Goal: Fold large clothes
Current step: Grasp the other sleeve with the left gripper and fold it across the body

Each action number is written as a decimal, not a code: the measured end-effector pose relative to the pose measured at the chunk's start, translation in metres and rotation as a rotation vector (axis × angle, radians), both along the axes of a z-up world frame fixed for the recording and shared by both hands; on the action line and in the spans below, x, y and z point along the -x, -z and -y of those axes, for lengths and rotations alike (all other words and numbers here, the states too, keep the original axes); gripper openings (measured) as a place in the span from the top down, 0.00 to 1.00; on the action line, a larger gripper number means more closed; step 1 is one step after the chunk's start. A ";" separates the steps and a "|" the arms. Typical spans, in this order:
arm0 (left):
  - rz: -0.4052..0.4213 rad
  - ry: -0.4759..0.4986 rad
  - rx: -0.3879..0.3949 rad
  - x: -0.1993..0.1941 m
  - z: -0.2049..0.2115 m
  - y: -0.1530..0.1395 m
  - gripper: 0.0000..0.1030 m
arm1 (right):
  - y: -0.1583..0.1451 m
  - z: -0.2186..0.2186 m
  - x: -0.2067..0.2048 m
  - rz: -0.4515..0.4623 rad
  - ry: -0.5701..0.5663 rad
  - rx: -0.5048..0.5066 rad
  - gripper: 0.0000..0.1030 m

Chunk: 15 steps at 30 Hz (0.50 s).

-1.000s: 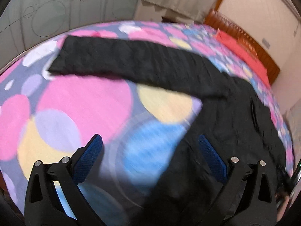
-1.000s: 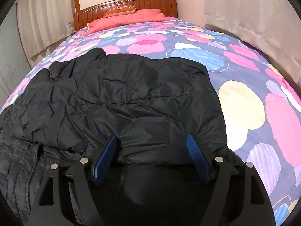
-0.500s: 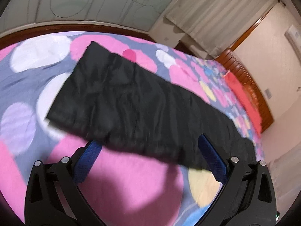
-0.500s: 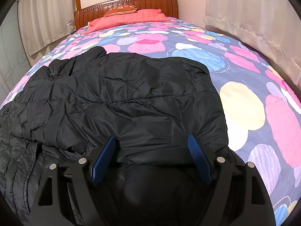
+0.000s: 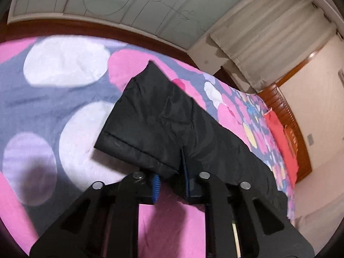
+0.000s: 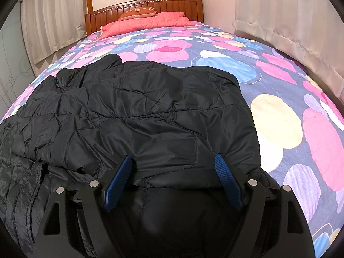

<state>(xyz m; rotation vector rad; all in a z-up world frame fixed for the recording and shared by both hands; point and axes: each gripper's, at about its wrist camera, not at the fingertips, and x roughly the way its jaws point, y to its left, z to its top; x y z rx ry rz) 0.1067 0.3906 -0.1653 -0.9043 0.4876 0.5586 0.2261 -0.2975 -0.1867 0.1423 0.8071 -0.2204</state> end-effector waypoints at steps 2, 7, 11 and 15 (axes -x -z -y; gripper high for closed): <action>-0.016 0.016 -0.058 -0.006 0.009 -0.013 0.90 | -0.002 0.000 0.000 0.002 0.000 -0.001 0.24; 0.027 0.113 -0.221 -0.029 0.050 -0.057 0.90 | -0.003 0.002 0.001 0.008 -0.001 -0.005 0.24; 0.055 0.230 -0.292 -0.057 0.094 -0.085 0.90 | -0.003 0.003 0.001 0.015 -0.002 -0.013 0.24; 0.052 0.356 -0.373 -0.084 0.152 -0.101 0.90 | -0.003 0.005 0.002 0.022 -0.003 -0.023 0.24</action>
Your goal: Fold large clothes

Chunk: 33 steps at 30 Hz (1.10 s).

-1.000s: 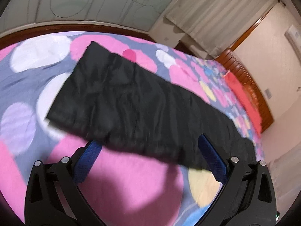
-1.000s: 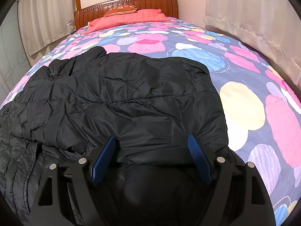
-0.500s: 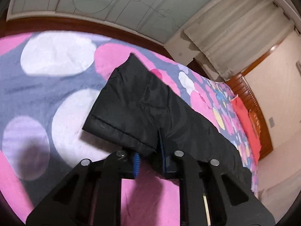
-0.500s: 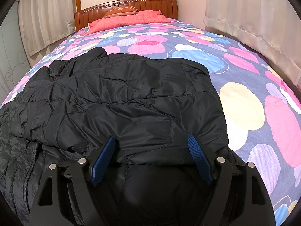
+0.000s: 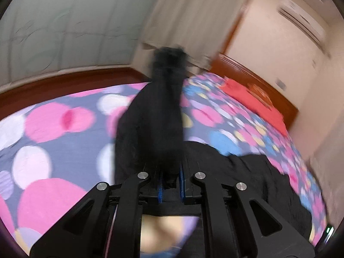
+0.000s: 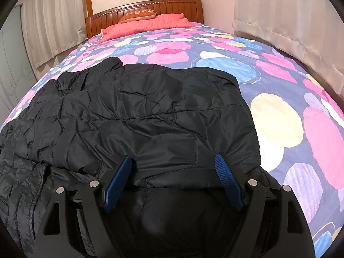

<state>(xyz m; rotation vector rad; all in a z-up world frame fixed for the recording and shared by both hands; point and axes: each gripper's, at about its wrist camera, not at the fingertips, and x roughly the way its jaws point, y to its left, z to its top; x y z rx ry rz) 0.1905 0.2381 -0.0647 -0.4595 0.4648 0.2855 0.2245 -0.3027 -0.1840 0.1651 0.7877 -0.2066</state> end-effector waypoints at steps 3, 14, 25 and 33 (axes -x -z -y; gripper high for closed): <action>-0.006 0.097 -0.054 -0.020 0.051 -0.007 0.90 | 0.000 0.000 0.001 0.005 0.000 -0.007 0.24; -0.077 0.411 -0.131 -0.076 0.217 0.010 0.90 | 0.002 0.002 0.004 0.019 -0.001 -0.027 0.24; -0.170 0.566 -0.213 -0.090 0.313 0.064 0.90 | 0.002 0.002 0.003 0.021 -0.002 -0.029 0.24; -0.184 0.560 -0.201 -0.083 0.314 0.063 0.49 | 0.002 0.001 0.002 0.017 0.000 -0.023 0.24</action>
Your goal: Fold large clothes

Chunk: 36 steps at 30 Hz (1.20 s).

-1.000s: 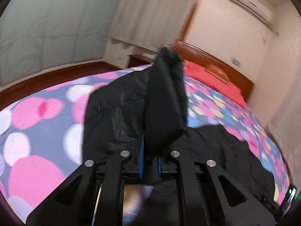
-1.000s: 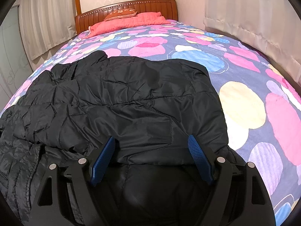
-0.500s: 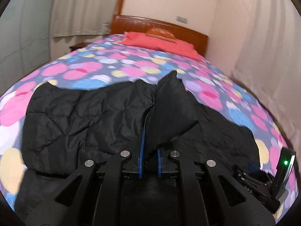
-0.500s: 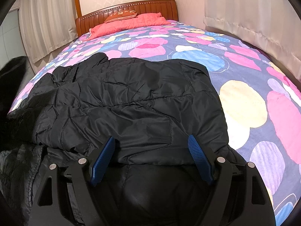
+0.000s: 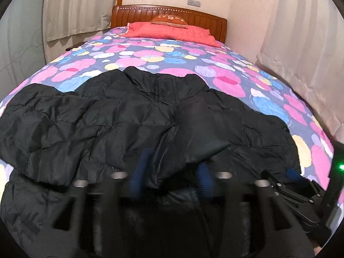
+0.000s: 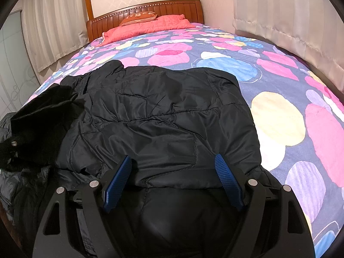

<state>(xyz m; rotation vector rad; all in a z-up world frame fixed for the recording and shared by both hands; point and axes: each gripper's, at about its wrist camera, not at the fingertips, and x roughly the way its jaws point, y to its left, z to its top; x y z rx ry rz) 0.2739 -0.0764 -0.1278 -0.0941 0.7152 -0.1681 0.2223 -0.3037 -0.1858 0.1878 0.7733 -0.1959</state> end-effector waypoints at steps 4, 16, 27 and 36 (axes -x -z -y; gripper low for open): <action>0.011 0.011 -0.009 0.013 -0.006 -0.011 0.48 | -0.002 -0.001 0.000 -0.008 0.002 0.017 0.24; 0.085 -0.134 -0.038 0.051 -0.114 -0.040 0.39 | -0.052 -0.056 -0.017 0.040 -0.103 -0.097 0.24; 0.038 -0.279 -0.046 0.053 -0.195 -0.025 0.38 | -0.027 -0.137 -0.079 -0.057 -0.256 -0.088 0.74; 0.045 -0.281 -0.021 0.045 -0.210 -0.025 0.36 | -0.064 -0.071 -0.050 0.043 -0.144 0.010 0.81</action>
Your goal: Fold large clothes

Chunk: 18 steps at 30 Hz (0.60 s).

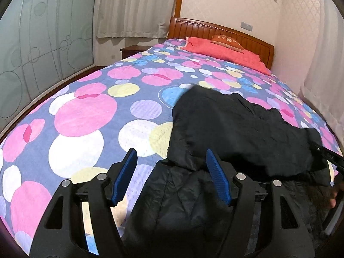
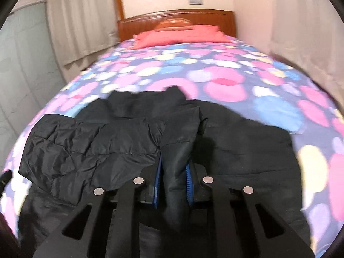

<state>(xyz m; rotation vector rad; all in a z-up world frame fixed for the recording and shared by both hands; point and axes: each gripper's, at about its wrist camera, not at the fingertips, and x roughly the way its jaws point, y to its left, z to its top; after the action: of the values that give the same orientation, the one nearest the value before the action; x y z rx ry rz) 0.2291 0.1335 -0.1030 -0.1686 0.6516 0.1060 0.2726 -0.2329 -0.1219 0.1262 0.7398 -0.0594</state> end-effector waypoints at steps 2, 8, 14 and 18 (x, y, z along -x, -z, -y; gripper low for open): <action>-0.004 0.004 0.002 -0.003 0.002 0.002 0.36 | 0.009 0.023 -0.001 -0.031 0.048 0.013 0.81; -0.051 0.047 0.003 -0.023 0.019 0.011 0.36 | 0.037 0.055 -0.006 -0.134 0.044 -0.048 0.71; -0.042 0.073 -0.030 -0.052 0.032 0.004 0.36 | 0.002 0.055 0.012 -0.063 0.145 0.020 0.50; -0.047 0.081 -0.057 -0.083 0.045 0.003 0.36 | -0.005 0.027 -0.013 -0.042 0.043 -0.021 0.50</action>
<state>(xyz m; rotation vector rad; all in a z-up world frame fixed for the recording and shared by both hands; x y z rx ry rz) 0.3123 0.0885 -0.1063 -0.0849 0.7003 0.0509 0.2853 -0.2596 -0.1167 0.1609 0.7797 -0.0956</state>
